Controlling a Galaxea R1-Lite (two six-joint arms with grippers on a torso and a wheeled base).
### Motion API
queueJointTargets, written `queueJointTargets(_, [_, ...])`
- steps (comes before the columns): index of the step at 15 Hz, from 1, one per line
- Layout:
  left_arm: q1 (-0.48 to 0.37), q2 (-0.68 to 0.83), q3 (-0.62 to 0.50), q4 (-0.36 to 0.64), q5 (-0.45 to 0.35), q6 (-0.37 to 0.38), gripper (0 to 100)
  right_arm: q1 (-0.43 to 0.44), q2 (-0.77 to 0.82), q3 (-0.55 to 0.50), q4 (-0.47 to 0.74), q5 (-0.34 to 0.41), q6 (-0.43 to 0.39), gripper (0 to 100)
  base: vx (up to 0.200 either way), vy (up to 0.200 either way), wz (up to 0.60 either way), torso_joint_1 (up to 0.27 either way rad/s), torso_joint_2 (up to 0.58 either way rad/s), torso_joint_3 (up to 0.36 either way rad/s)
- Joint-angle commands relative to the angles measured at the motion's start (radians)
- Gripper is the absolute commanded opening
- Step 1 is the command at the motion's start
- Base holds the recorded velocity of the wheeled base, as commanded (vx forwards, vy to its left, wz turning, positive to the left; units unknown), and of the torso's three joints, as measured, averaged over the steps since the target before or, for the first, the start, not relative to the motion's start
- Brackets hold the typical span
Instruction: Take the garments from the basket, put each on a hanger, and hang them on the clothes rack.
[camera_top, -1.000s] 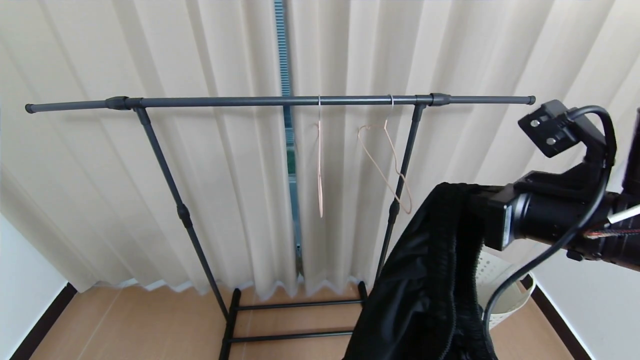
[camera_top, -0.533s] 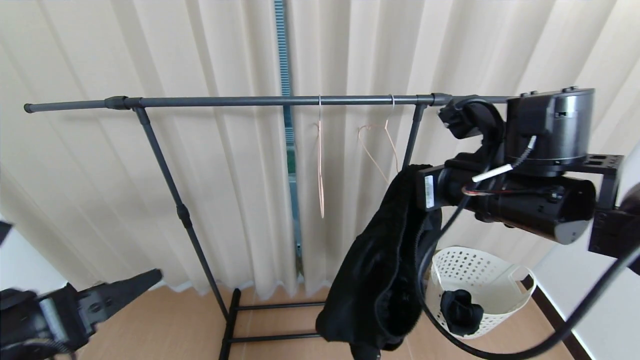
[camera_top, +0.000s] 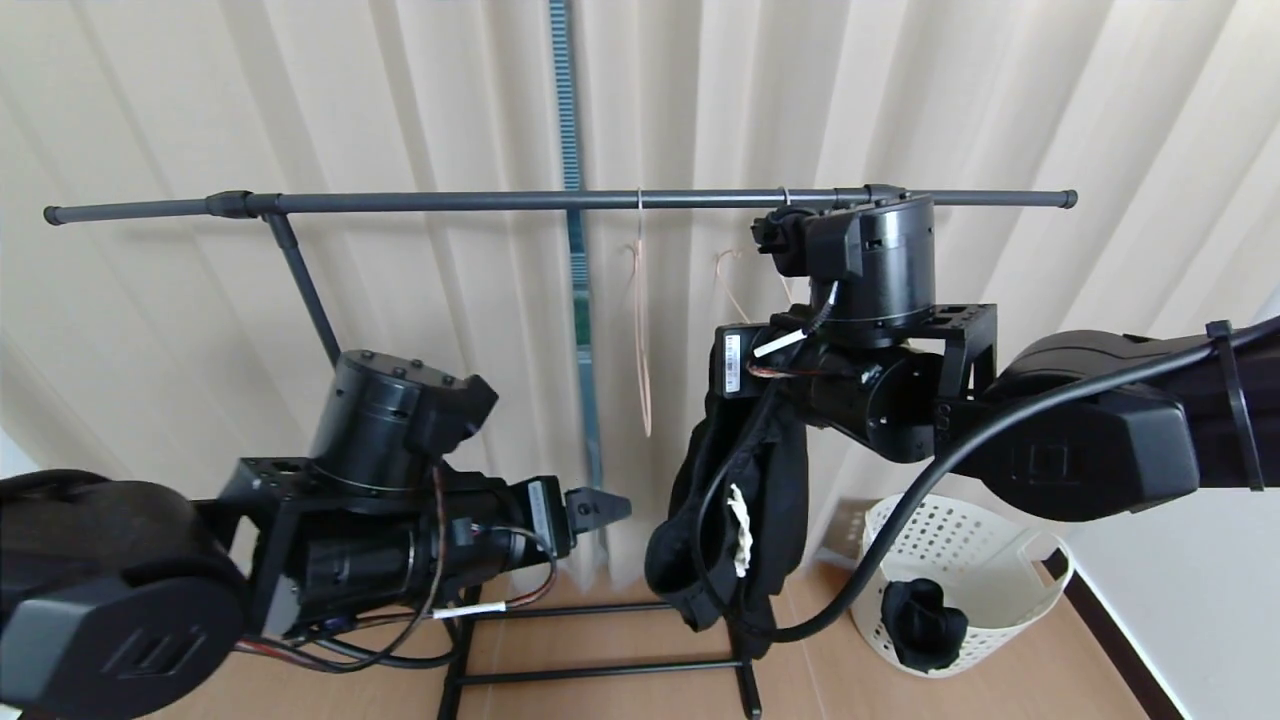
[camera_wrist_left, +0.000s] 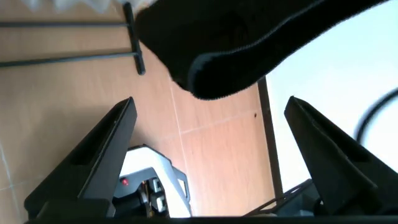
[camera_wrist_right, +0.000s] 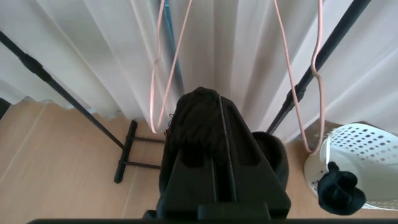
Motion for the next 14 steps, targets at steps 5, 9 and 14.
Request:
queueJointTargets(5, [-0.069,0.316,-0.071,-0.037,0.024,0.002,100,0.042,-0.03,0.008,0.011,-0.001,0.039,0,0.0,0.0,0.0,0.0,0.0,0.0])
queueJointTargets(9, [-0.077,0.377,-0.051,-0.05,0.102,0.008,100,0.043,-0.093,0.015,0.049,-0.001,0.056,0,0.0,0.0,0.0,0.0,0.0,0.0])
queueJointTargets(14, [-0.084,0.259,0.022,-0.047,0.247,0.026,0,-0.026,-0.169,0.072,0.064,-0.012,0.024,0,0.0,0.0,0.0,0.0,0.0,0.0])
